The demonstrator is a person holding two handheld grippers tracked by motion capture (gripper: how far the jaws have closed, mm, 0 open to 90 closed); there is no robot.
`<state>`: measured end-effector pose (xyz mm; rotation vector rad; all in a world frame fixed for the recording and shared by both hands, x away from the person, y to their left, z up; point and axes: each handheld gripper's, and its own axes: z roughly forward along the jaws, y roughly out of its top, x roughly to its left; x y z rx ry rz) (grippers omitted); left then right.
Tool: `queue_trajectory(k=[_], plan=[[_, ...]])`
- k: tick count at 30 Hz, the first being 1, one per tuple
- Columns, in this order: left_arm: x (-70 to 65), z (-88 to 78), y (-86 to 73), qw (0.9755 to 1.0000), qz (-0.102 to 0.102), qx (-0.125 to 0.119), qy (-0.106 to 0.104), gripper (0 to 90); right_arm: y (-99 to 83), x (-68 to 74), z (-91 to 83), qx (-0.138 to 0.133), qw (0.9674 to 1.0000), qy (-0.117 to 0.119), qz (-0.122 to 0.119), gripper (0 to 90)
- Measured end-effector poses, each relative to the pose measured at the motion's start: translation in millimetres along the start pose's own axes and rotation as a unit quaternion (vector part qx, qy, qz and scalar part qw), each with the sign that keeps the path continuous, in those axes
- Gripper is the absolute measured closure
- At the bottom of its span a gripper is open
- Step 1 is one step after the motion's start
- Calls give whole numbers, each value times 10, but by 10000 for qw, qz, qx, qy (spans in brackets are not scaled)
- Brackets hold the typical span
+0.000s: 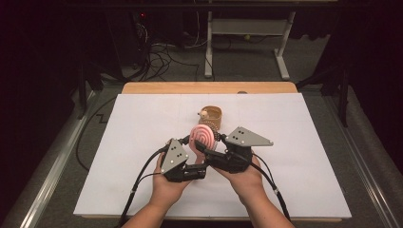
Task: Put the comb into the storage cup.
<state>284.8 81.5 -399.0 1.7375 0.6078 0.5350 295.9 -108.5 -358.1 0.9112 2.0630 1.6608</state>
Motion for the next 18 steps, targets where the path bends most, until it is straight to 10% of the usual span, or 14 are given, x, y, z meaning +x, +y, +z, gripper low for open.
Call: queue_trajectory(k=[18], plan=[[-26,18,-10,9999,87,41,117,192,19,-10,-44,-28,9999,-142,79,598]])
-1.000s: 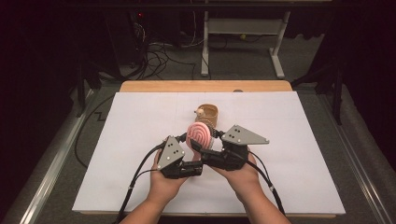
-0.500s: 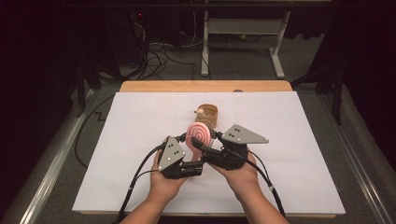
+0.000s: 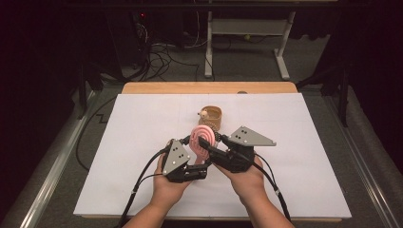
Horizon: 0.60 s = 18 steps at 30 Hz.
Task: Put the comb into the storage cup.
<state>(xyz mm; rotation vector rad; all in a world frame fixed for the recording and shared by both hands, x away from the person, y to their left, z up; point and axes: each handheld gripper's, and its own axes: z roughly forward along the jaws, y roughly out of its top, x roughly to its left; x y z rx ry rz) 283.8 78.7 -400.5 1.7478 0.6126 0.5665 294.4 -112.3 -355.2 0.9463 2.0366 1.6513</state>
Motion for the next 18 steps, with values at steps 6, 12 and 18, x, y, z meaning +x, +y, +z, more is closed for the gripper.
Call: queue_trajectory(k=[6,12,18], plan=[[-1,-6,6,10000,-11,-28,24,191,15,46,-3,-14,10000,-3,-28,614],[-8,-4,3,10000,24,-25,92,190,16,45,2,-1,10000,8,54,624],[-17,2,0,9999,48,-41,110,190,15,46,-3,13,10000,-4,92,629]])
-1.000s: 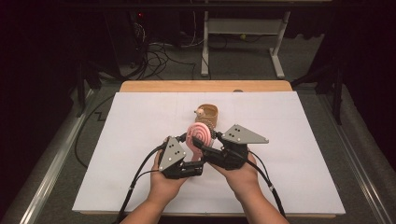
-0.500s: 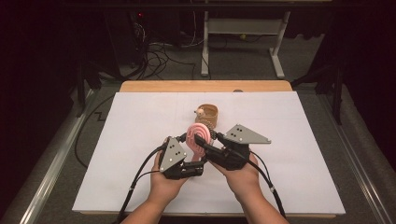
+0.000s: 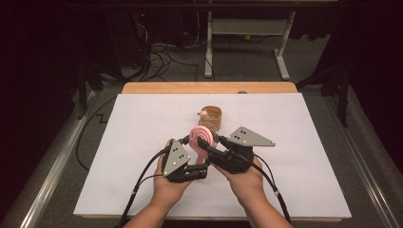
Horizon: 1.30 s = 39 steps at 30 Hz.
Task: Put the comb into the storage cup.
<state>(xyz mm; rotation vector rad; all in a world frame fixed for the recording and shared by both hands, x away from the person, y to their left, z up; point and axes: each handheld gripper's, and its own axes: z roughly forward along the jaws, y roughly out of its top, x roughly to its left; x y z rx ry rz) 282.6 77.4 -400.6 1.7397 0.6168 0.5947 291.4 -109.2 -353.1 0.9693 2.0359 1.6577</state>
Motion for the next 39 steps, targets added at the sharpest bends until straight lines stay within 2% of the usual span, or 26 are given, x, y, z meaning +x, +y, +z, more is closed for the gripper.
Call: queue_trajectory(k=[6,18,23,28,39], plan=[[1,5,-3,10000,-8,-8,-19,191,-2,5,-7,-5,10000,7,11,637],[44,21,-27,9994,-200,-27,-289,189,10,10,-1,65,10000,26,-62,639],[67,36,-39,9987,-264,-22,-436,156,22,6,-4,43,9999,-1,-99,641],[68,41,-45,9986,-244,-34,-470,152,20,5,-6,52,9999,-3,-140,642],[94,78,-74,9972,-399,-4,-631,96,41,-31,-35,59,9998,-52,-190,644]])
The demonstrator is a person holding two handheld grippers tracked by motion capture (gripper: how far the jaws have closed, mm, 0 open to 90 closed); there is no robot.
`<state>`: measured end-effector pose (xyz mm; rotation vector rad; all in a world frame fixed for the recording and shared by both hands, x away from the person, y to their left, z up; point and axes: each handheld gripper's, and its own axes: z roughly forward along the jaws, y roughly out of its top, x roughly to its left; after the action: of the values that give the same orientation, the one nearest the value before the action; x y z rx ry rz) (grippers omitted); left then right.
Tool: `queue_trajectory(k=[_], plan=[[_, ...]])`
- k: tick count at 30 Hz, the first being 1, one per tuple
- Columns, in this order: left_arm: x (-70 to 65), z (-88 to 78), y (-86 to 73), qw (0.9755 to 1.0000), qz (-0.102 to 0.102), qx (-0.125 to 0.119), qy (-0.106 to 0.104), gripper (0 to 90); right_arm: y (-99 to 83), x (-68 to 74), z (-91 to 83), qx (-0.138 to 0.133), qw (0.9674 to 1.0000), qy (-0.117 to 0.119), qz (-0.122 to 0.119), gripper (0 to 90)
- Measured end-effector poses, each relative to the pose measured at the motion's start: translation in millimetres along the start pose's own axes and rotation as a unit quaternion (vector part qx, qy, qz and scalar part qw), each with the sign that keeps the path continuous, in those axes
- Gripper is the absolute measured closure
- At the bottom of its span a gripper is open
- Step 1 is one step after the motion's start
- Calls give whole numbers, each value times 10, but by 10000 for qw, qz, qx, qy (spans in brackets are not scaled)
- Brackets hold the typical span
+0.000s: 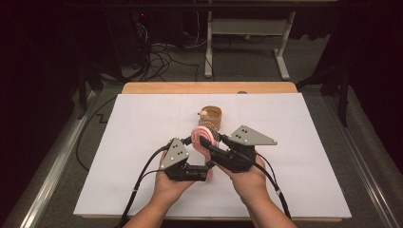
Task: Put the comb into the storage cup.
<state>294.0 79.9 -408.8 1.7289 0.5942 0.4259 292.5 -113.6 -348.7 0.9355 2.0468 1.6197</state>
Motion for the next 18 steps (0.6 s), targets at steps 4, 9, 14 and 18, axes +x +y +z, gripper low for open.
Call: queue_trajectory(k=[4,9,14,18], plan=[[4,13,-8,10000,-14,11,-41,74,3,-13,-12,-4,10000,-19,-6,645],[9,20,-13,9999,-37,20,-110,51,7,-19,-19,-3,10000,-14,-17,647],[9,19,-16,9999,-38,-6,-142,46,14,-30,-21,19,10000,14,-32,649],[9,18,-19,9999,-40,-19,-164,44,27,-34,-32,28,10000,0,-44,649]])
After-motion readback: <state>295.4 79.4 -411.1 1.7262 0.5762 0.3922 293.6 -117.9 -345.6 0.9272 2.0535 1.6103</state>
